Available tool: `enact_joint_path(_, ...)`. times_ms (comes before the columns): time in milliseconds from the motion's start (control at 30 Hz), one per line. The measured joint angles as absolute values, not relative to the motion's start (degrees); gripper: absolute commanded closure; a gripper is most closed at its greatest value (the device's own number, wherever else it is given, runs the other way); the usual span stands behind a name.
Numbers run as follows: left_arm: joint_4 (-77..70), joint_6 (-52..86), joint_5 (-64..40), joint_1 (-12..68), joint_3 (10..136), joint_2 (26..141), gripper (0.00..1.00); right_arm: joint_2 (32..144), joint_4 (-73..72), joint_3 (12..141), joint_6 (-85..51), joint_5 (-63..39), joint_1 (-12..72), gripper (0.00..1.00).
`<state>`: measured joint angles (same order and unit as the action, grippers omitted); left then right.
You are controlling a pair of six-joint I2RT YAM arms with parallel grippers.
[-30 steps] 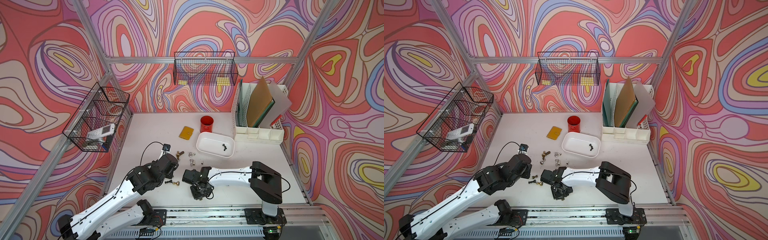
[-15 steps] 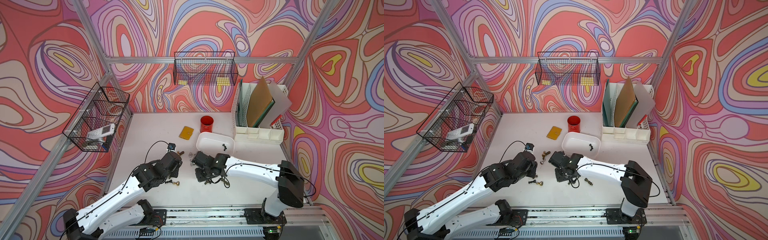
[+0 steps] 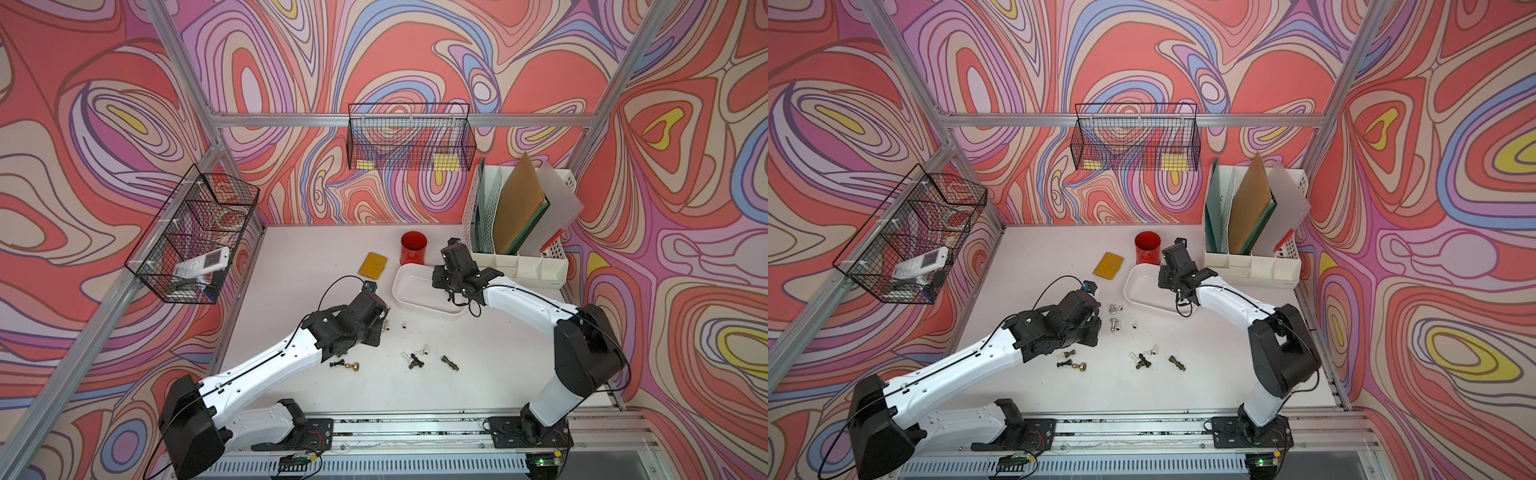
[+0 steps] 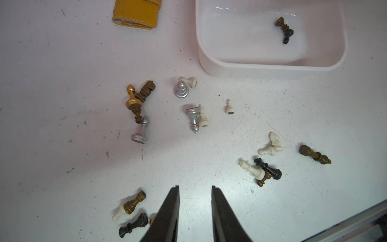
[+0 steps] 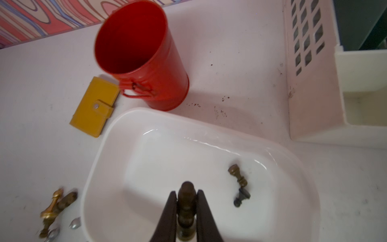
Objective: Put the chess pieces into the storage box
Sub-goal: Place the chess piece in the storage box.
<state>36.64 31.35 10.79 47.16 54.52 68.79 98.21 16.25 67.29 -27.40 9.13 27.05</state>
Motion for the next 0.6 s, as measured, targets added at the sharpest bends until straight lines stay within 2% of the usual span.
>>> enact_joint_path(200, 34.68, 30.85, 9.50, 47.16, 55.86, 70.43, 0.69, 106.39, 7.03, 66.65, -25.50, 9.65, 24.56, 0.91)
enact_joint_path(600, 34.30, 29.32, 9.39, 47.16, 57.98, 74.46, 0.68, 110.04, -0.95, 65.65, -24.58, 8.88, 24.08, 0.75)
